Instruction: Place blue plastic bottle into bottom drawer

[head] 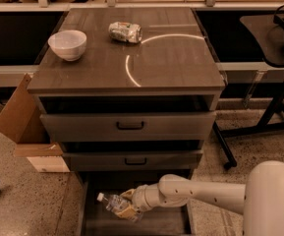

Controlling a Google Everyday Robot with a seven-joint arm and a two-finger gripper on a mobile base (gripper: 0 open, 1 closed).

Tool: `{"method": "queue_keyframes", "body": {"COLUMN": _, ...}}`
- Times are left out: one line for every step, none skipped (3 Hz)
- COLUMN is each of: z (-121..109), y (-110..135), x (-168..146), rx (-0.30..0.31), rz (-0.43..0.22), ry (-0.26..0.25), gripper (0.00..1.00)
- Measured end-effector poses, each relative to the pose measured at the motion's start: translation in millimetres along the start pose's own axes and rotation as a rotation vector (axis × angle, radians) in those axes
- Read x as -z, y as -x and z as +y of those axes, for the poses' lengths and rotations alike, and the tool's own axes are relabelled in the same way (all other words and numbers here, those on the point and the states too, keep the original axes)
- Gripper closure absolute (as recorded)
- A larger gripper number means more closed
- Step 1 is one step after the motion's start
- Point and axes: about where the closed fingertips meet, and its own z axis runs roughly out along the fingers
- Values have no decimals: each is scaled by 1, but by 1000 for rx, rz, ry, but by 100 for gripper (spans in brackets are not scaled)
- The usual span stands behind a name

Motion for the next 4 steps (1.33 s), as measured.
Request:
{"method": "queue_keyframes", "body": {"z": -1, "y": -16, "x": -17, "rx": -41, "rz": -22, "ry": 1, "gripper": 100}}
{"method": "queue_keyframes", "body": {"z": -2, "y": -30, "x": -30, "rx": -84, "rz": -28, "ry": -1, "gripper": 83}}
{"method": "queue_keyframes", "body": {"z": -7, "y": -45, "x": -39, "rx": -122, "rz": -29, "ry": -17, "gripper": 60}}
{"method": "queue_keyframes", "body": {"z": -12, "y": -58, "x": -49, "rx": -152, "rz": -49, "ry": -23, "gripper": 37}}
